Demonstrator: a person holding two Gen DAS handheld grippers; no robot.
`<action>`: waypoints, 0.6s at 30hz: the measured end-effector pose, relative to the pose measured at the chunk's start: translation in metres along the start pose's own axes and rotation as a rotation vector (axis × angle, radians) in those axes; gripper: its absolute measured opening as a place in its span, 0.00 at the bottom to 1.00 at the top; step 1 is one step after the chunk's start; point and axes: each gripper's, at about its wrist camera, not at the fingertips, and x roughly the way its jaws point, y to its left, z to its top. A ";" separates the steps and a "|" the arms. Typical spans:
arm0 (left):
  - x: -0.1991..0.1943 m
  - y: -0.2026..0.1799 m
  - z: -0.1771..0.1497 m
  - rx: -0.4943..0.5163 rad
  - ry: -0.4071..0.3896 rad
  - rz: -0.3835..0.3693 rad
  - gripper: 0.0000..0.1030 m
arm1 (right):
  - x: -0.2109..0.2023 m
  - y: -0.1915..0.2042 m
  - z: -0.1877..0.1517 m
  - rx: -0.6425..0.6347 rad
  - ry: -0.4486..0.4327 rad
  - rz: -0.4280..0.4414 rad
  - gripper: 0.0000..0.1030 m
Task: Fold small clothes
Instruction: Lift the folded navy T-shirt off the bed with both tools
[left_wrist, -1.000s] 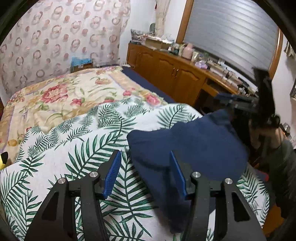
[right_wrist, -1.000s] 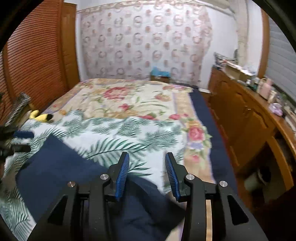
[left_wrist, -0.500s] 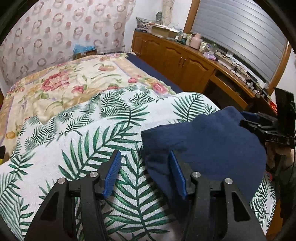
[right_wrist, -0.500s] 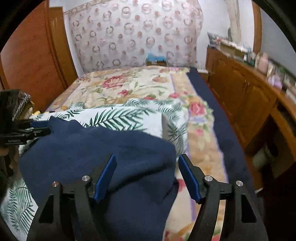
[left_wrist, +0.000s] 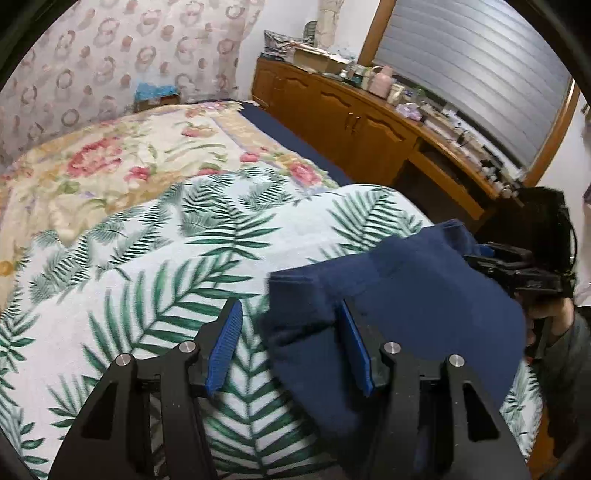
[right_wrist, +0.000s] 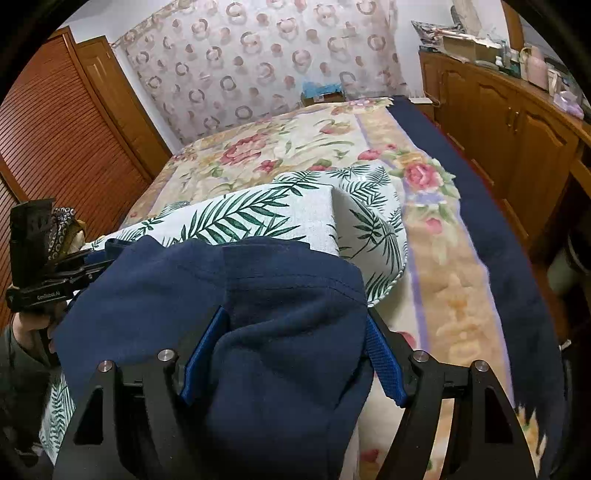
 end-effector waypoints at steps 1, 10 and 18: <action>0.000 -0.001 0.000 0.001 -0.002 -0.006 0.53 | -0.001 0.003 0.000 -0.012 -0.003 0.000 0.64; 0.004 -0.001 0.001 -0.018 0.010 -0.072 0.21 | 0.001 0.017 -0.006 -0.086 -0.029 -0.014 0.26; -0.035 -0.022 -0.002 0.040 -0.098 -0.077 0.13 | -0.022 0.029 -0.013 -0.135 -0.113 -0.008 0.16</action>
